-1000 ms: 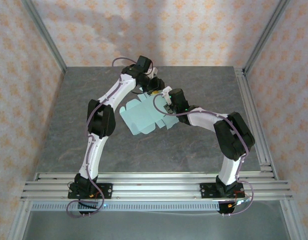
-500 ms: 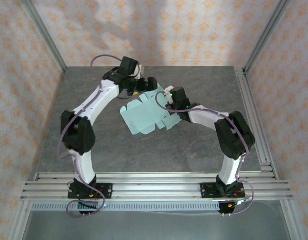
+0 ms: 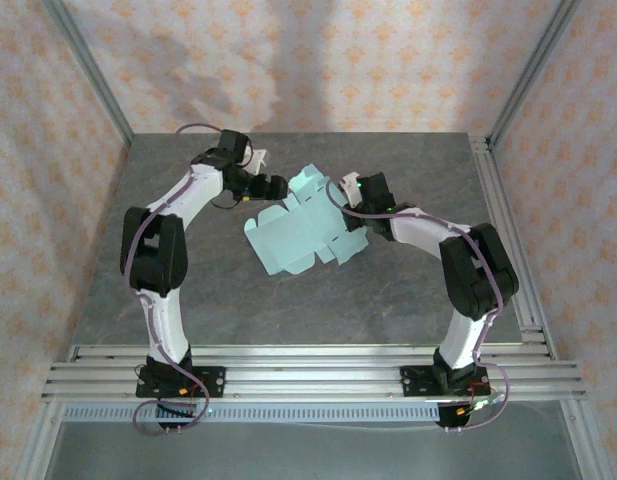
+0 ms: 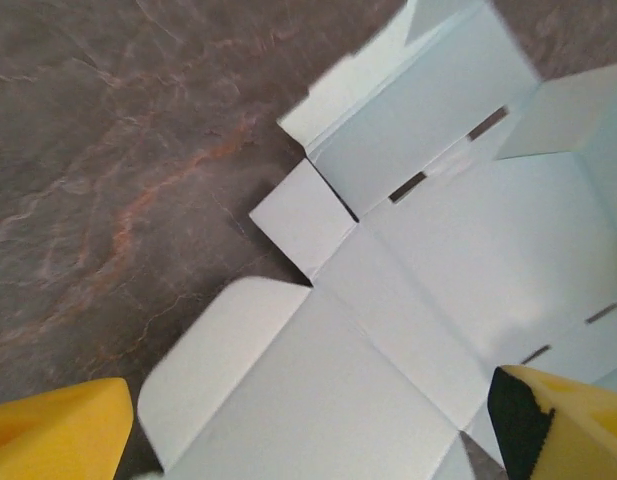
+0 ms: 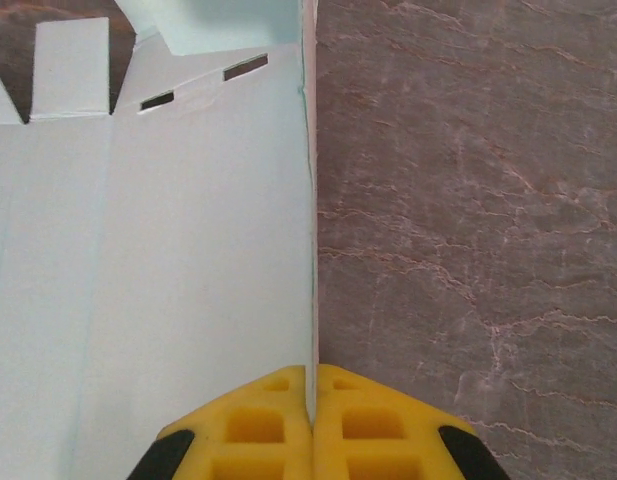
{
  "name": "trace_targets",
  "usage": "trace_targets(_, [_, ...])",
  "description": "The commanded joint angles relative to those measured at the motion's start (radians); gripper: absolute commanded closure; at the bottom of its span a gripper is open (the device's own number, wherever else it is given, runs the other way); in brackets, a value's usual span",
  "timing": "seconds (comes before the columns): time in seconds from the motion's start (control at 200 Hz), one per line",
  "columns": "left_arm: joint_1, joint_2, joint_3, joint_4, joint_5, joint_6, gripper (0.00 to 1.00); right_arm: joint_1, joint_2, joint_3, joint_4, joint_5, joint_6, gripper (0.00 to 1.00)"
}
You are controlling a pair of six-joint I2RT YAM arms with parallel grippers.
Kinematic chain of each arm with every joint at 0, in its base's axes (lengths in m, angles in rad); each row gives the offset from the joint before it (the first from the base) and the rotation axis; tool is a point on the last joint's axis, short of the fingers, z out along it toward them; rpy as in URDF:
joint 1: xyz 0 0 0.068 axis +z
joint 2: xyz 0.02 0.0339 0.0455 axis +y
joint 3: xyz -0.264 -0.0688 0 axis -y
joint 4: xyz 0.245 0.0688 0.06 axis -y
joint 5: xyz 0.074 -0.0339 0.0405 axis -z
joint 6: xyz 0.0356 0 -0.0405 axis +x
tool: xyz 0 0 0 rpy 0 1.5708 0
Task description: Fold the paper box
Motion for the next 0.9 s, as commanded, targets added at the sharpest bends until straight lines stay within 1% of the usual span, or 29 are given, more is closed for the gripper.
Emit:
trace_targets(0.0, [-0.002, 0.030, 0.047, -0.056, 0.056, 0.139, 0.09, -0.020, -0.055, -0.020, 0.017, -0.110, 0.025, 1.00])
trace_targets(0.135, [-0.002, 0.097, 0.103, -0.082, 0.122, 0.227, 0.10, -0.026, -0.069, -0.035, 0.032, -0.147, 0.032, 1.00])
trace_targets(0.22, [-0.002, 0.151, 0.162, -0.113, 0.139, 0.266, 0.10, -0.027, -0.070, -0.036, 0.035, -0.172, 0.037, 1.00])
trace_targets(0.385, [-0.002, 0.228, 0.237, -0.123, 0.168, 0.282, 0.13, -0.027, -0.068, -0.034, 0.034, -0.200, 0.043, 1.00])
trace_targets(0.505, [-0.002, 0.270, 0.277, -0.148, 0.164, 0.292, 0.14, -0.027, -0.069, -0.032, 0.034, -0.207, 0.046, 1.00])
trace_targets(0.701, [-0.006, 0.267, 0.271, -0.146, 0.225, 0.287, 0.18, -0.027, -0.054, -0.017, 0.026, -0.181, 0.051, 1.00])
trace_targets(0.801, [-0.005, 0.244, 0.245, -0.130, 0.303, 0.291, 0.20, -0.026, -0.043, -0.004, 0.018, -0.164, 0.052, 1.00])
trace_targets(0.896, [-0.005, 0.222, 0.227, -0.124, 0.340, 0.288, 0.21, -0.026, -0.038, 0.001, 0.017, -0.146, 0.052, 1.00])
